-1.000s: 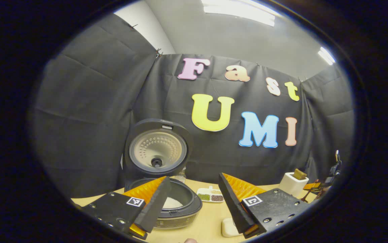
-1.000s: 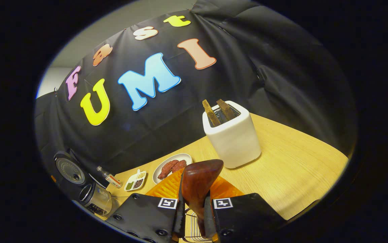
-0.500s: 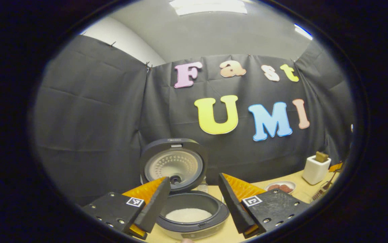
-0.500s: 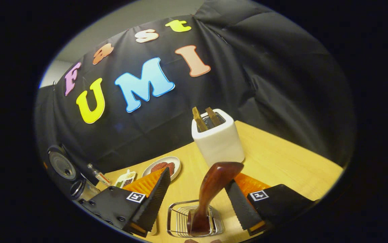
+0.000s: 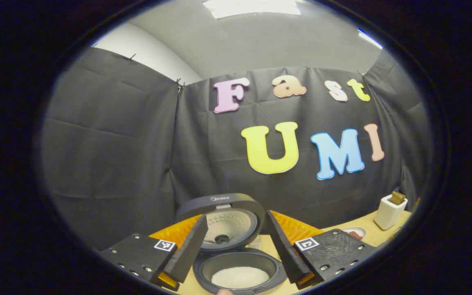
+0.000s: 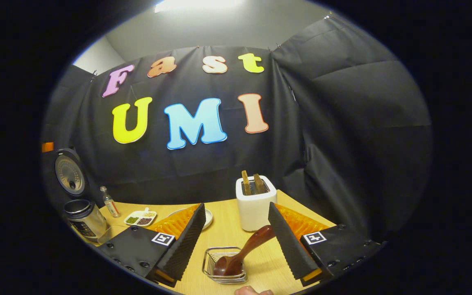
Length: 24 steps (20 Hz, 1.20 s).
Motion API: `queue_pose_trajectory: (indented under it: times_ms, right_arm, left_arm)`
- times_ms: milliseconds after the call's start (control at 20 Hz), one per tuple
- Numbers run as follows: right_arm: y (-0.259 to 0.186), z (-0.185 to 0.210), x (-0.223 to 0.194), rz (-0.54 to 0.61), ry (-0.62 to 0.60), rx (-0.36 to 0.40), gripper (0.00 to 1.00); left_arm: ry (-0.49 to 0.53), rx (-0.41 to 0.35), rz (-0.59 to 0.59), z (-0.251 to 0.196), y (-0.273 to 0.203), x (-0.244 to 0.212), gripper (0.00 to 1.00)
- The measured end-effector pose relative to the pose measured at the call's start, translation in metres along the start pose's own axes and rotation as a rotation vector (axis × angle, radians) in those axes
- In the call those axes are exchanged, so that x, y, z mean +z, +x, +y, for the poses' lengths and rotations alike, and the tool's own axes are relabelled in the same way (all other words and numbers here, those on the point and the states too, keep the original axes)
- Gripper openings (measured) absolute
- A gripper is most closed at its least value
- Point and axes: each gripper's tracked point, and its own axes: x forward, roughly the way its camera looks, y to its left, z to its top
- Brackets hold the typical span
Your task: Close the left gripper, press the button to open the rice cooker; take a wooden spoon from the chopstick holder with the right hand, scoop a spoonful of rice and pour it into the rice cooker, then put the wooden spoon back into the chopstick holder.
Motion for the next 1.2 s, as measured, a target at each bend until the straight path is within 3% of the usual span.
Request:
queue_pose_trajectory:
  times_ms: [200, 250, 300, 550, 800, 1200]
  right_arm:
    - [-0.019, 0.027, 0.003, -0.016, 0.035, 0.079, 0.98]
    - [-0.024, 0.034, 0.005, -0.021, 0.048, 0.102, 0.93]
    - [-0.028, 0.041, 0.007, -0.028, 0.054, 0.123, 0.98]
    - [-0.047, 0.065, 0.012, -0.076, -0.023, 0.174, 0.98]
    - [-0.061, 0.085, 0.004, -0.072, -0.085, 0.216, 0.98]
    - [-0.06, 0.096, -0.006, -0.047, -0.101, 0.24, 0.98]
  left_arm:
    - [0.012, 0.024, -0.01, 0.01, 0.035, 0.018, 0.89]
    - [0.001, 0.034, -0.007, 0.014, 0.046, 0.02, 0.89]
    - [-0.01, 0.044, -0.001, 0.021, 0.059, 0.022, 0.89]
    - [-0.055, 0.065, 0.064, 0.039, 0.115, 0.011, 0.89]
    - [0.003, 0.071, 0.13, 0.038, 0.163, -0.016, 0.89]
    - [-0.061, 0.078, 0.199, 0.035, 0.169, -0.048, 0.92]
